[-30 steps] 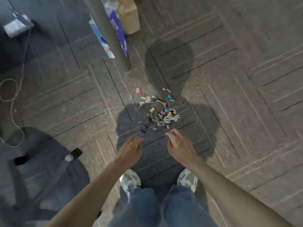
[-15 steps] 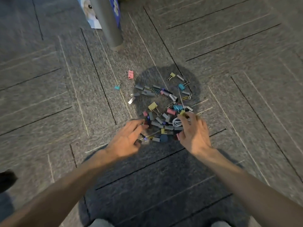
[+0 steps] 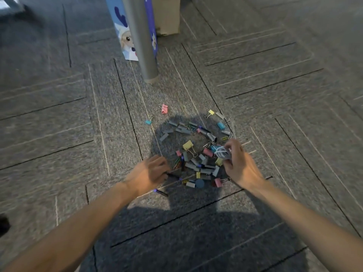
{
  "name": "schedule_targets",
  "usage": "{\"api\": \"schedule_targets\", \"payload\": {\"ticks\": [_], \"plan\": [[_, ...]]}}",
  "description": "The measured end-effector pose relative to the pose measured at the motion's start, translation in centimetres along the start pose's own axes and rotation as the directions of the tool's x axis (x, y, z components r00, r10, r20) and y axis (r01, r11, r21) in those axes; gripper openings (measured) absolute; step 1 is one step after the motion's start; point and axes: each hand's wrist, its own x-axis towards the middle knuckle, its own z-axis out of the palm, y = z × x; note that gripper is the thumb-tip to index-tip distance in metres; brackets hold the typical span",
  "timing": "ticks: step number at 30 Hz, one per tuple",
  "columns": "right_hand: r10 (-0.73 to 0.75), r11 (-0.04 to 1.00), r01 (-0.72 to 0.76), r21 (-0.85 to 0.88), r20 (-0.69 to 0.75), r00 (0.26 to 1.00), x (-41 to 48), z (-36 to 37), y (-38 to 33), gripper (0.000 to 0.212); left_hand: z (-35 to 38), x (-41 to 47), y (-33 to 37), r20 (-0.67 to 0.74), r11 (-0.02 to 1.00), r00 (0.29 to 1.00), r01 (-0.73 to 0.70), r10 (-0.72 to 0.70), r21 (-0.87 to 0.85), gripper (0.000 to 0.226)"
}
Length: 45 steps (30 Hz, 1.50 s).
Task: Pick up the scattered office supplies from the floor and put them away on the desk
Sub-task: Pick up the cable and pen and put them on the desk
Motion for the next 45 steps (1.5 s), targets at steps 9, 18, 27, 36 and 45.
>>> {"api": "schedule_targets", "payload": {"ticks": [9, 18, 27, 36, 45], "plan": [[-0.047, 0.966, 0.116, -0.232, 0.284, 0.958, 0.0, 0.3, 0.3, 0.063, -1.1, -2.5, 1.2, 0.322, 0.989, 0.941, 0.069, -0.108, 0.13, 0.086], [-0.1, 0.874, 0.261, -0.409, 0.374, 0.922, 0.2, 2.1, 0.5, 0.1, 1.3, -0.7, 2.2, 0.055, 0.996, 0.995, 0.084, -0.083, -0.01, 0.032], [-0.051, 0.932, 0.177, -0.315, 0.369, 0.928, 1.8, 2.6, -0.6, 0.083, 2.1, 1.0, 1.8, -0.041, 0.998, 0.997, 0.058, -0.058, 0.009, 0.025], [-0.066, 0.914, 0.257, -0.313, 0.511, 0.857, 1.7, 2.5, -1.4, 0.056, 2.2, 0.3, 2.6, -0.061, 0.99, 0.989, 0.134, -0.136, -0.043, 0.015], [-0.09, 0.858, 0.355, -0.371, 0.572, 0.815, 1.7, 2.2, -2.5, 0.042, 1.4, 0.6, 4.2, 0.125, 0.964, 0.957, 0.257, -0.263, 0.065, 0.023]]}}
